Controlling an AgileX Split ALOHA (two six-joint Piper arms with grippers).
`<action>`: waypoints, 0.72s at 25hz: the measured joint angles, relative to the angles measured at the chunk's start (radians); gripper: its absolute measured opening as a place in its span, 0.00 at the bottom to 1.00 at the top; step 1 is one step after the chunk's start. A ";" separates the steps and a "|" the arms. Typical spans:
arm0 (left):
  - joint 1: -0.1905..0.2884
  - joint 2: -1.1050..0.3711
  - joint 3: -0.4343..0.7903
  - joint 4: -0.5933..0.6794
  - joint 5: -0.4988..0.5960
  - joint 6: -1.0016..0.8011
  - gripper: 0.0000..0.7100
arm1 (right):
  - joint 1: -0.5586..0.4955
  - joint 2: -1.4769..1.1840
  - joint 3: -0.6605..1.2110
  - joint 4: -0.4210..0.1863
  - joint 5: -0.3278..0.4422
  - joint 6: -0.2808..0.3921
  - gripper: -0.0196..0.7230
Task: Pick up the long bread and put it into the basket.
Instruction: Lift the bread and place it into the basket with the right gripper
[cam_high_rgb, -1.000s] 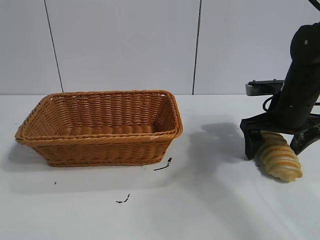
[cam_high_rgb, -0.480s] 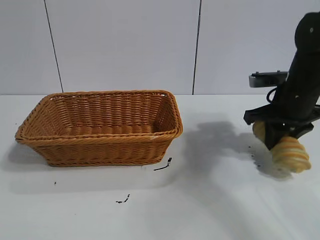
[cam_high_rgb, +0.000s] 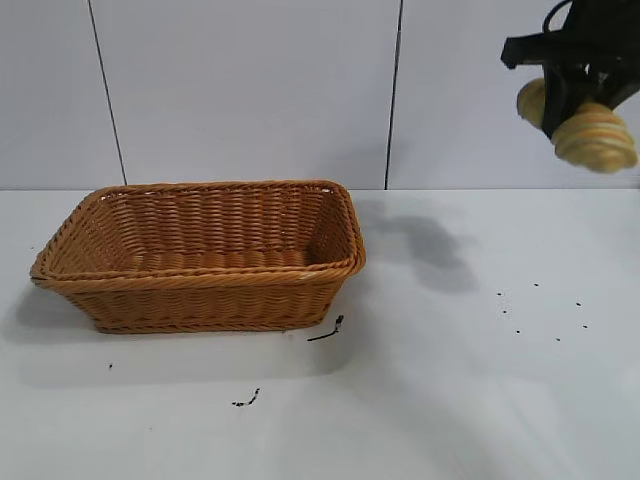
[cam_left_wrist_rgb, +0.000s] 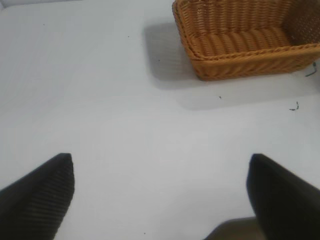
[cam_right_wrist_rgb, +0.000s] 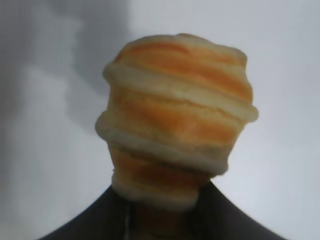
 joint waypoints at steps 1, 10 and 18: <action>0.000 0.000 0.000 0.000 0.000 0.000 0.98 | 0.023 0.015 -0.029 0.000 0.001 -0.018 0.25; 0.000 0.000 0.000 0.000 0.000 0.000 0.98 | 0.305 0.092 -0.125 0.003 -0.021 -0.228 0.24; 0.000 0.000 0.000 0.000 0.000 0.000 0.98 | 0.476 0.179 -0.128 0.008 -0.244 -0.506 0.24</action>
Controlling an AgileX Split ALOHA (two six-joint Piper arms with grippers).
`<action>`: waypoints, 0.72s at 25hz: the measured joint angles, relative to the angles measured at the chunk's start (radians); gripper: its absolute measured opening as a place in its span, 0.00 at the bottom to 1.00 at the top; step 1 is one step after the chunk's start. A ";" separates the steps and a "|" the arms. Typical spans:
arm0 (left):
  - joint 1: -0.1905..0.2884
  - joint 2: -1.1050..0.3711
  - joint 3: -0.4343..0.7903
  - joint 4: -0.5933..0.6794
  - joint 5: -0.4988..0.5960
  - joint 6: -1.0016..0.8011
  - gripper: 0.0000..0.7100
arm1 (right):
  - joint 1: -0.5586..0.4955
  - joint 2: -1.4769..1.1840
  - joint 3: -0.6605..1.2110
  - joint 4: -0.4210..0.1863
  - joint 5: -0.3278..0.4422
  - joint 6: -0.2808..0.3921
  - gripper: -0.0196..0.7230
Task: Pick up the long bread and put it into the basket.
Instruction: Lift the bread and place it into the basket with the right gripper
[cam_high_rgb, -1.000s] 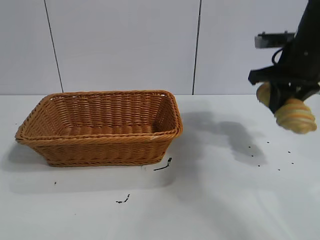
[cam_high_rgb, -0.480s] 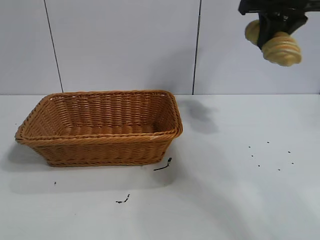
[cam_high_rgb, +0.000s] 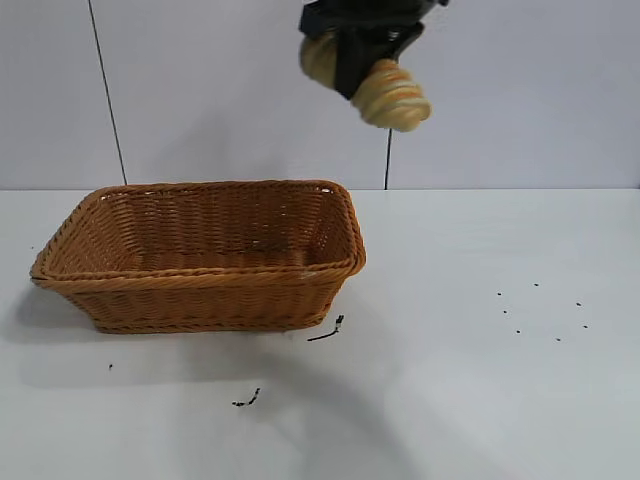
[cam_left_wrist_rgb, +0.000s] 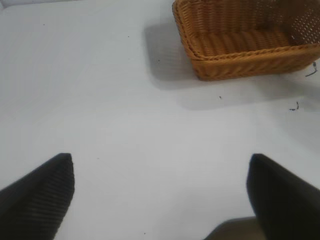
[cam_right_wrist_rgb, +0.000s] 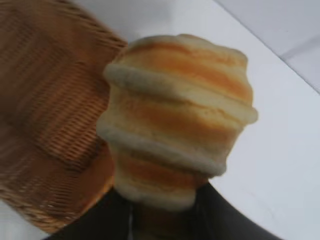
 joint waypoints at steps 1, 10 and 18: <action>0.000 0.000 0.000 0.000 0.000 0.000 0.98 | 0.011 0.017 0.000 0.000 -0.030 -0.051 0.24; 0.000 0.000 0.000 0.000 0.000 0.000 0.98 | 0.028 0.173 0.000 0.077 -0.162 -0.285 0.24; 0.000 0.000 0.000 0.000 0.000 0.000 0.98 | 0.028 0.250 0.000 0.098 -0.210 -0.295 0.25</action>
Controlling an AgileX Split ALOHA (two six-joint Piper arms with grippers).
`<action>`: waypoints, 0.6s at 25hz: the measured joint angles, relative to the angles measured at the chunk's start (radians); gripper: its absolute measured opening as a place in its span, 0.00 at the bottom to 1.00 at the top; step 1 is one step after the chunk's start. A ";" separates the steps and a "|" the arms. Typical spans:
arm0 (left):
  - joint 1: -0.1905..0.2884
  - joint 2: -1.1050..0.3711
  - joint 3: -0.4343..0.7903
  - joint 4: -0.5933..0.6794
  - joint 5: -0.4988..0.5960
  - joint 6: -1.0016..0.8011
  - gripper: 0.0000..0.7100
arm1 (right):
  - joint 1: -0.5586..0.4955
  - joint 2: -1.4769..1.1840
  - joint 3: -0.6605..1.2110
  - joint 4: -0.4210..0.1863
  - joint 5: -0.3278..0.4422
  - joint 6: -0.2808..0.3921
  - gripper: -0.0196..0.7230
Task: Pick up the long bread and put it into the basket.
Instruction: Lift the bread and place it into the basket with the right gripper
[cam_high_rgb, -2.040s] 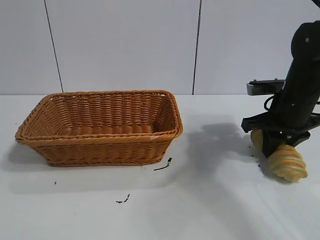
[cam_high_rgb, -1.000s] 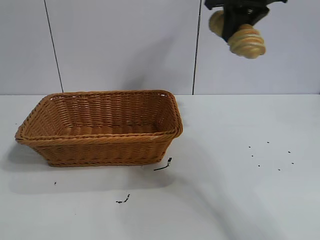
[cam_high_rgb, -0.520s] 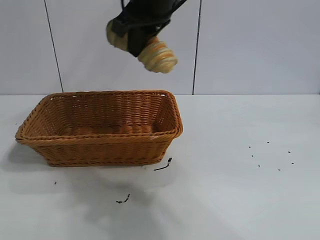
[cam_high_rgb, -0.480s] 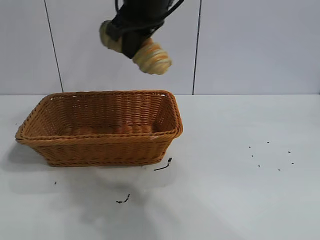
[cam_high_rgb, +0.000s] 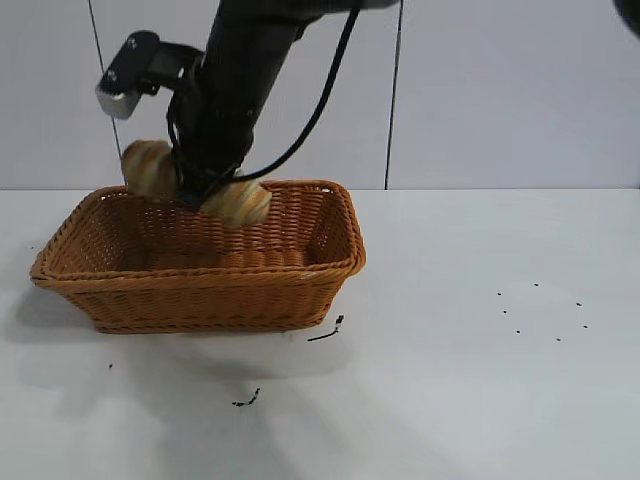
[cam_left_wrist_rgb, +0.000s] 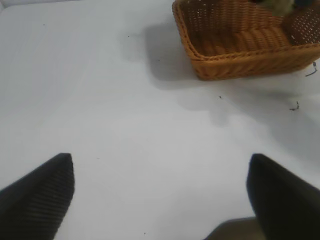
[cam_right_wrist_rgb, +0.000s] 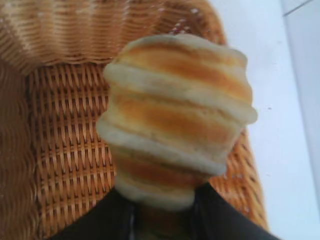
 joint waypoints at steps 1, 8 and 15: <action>0.000 0.000 0.000 0.000 0.000 0.000 0.98 | 0.000 0.001 0.000 0.005 0.000 0.000 0.29; 0.000 0.000 0.000 0.000 0.000 0.000 0.98 | -0.003 0.001 0.000 0.006 -0.019 0.085 0.89; 0.000 0.000 0.000 0.000 0.000 0.000 0.98 | -0.052 -0.038 0.000 0.003 -0.022 0.175 0.96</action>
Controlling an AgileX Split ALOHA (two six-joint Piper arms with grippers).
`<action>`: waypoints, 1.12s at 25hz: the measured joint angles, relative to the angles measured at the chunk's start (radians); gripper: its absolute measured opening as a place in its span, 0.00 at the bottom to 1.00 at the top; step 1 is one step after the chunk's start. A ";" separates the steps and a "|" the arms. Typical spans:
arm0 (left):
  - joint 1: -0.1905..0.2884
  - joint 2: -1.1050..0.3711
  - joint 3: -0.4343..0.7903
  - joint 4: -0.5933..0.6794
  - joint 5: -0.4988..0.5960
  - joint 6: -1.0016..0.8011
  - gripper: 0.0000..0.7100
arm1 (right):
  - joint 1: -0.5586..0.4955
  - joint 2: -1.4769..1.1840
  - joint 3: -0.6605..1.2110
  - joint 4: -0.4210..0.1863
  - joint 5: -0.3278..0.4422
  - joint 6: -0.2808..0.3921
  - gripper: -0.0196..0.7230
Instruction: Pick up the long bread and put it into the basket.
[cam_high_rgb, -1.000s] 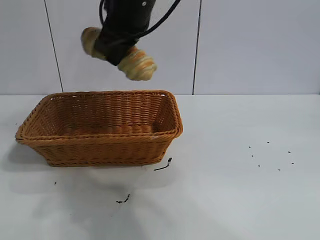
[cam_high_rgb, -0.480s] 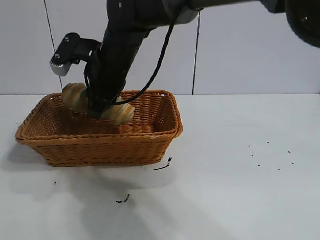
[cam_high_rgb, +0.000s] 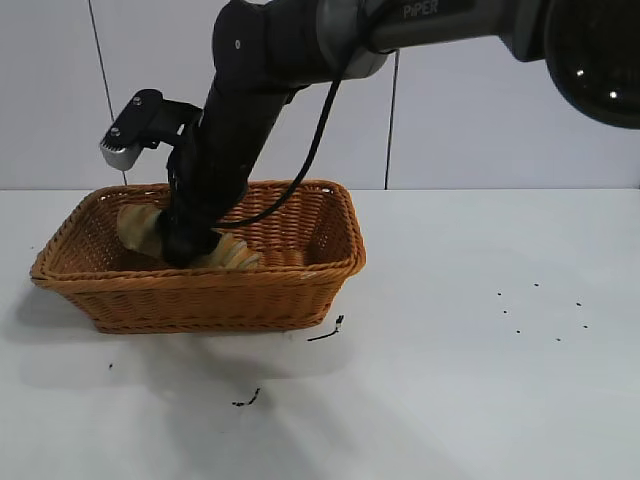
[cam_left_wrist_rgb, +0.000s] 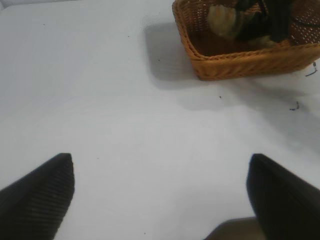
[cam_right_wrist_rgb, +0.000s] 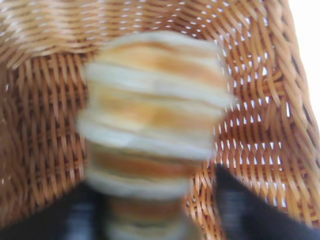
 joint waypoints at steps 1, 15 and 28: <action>0.000 0.000 0.000 0.000 0.000 0.000 0.98 | -0.009 -0.018 0.000 0.003 0.002 0.021 0.96; 0.000 0.000 0.000 0.000 0.000 0.000 0.98 | -0.176 -0.180 0.000 -0.039 0.266 0.596 0.96; 0.000 0.000 0.000 0.000 0.000 0.000 0.98 | -0.533 -0.180 0.000 -0.055 0.325 0.655 0.96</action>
